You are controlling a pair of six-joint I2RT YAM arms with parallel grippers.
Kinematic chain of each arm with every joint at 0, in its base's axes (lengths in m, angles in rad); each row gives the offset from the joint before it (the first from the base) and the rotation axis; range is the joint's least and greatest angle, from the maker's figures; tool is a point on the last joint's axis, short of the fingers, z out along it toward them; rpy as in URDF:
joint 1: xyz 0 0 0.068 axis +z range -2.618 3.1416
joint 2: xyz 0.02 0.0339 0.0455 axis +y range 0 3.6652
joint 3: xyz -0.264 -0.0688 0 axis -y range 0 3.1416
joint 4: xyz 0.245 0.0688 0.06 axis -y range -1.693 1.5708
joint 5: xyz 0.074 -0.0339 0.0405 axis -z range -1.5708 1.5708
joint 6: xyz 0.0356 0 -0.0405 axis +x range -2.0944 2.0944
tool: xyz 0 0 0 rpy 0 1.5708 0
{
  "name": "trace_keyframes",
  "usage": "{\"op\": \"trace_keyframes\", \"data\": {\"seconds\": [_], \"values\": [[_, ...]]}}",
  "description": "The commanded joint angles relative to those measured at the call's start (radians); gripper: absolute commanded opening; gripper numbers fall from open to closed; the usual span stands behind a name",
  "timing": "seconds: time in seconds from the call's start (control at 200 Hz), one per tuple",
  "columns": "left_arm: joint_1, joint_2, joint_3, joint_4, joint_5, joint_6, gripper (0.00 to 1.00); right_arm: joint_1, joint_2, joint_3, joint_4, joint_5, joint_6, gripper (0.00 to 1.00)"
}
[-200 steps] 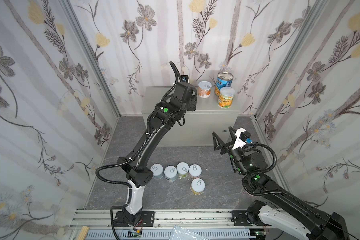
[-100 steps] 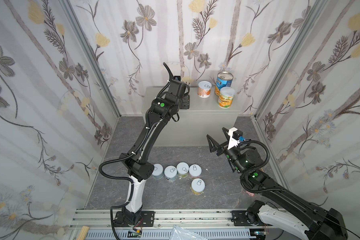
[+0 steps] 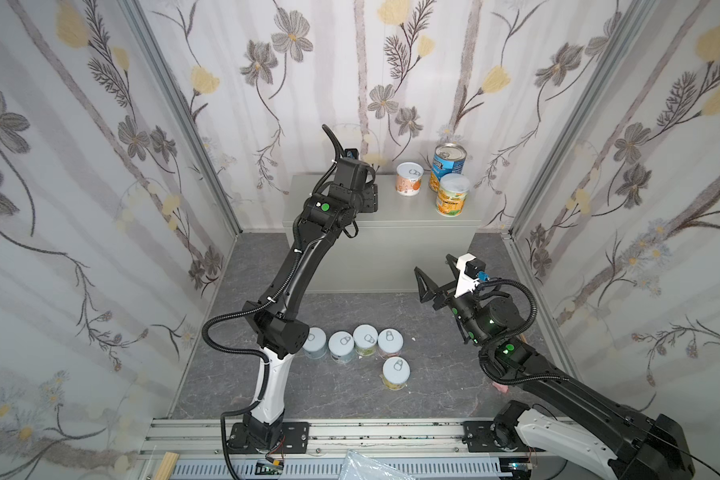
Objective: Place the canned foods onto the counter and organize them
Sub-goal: 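Lift the pink-labelled can with the left gripper up to the cabinet top, then lower the pink-labelled can onto the cabinet top beside the orange can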
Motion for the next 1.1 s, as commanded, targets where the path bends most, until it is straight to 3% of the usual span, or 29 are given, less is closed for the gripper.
{"op": "trace_keyframes", "data": {"seconds": [0.0, 0.16, 0.37, 0.754, 0.839, 0.929, 1.094], "values": [[0.001, -0.009, 0.003, 0.013, 0.034, 0.008, 0.54, 0.002, 0.003, 0.009, 0.022, 0.013, 0.0, 1.0], [0.0, -0.007, 0.003, 0.022, 0.036, 0.022, 0.73, 0.001, 0.006, 0.009, 0.028, 0.008, 0.014, 1.0], [0.0, -0.004, 0.003, 0.052, 0.05, 0.035, 0.87, 0.002, -0.006, -0.002, 0.02, 0.011, 0.02, 1.0], [-0.001, 0.02, 0.003, 0.101, 0.142, 0.021, 0.9, 0.001, -0.029, -0.03, 0.028, 0.032, 0.014, 1.0], [-0.001, 0.022, 0.003, 0.121, 0.109, 0.028, 0.93, 0.001, -0.03, -0.029, 0.029, 0.031, 0.014, 1.0], [-0.001, -0.001, 0.002, 0.122, 0.07, 0.054, 1.0, 0.001, -0.033, -0.033, 0.028, 0.031, 0.017, 1.0], [-0.002, -0.102, -0.087, 0.128, 0.1, 0.072, 1.0, 0.001, -0.028, -0.035, 0.029, 0.018, 0.026, 1.0]]}}
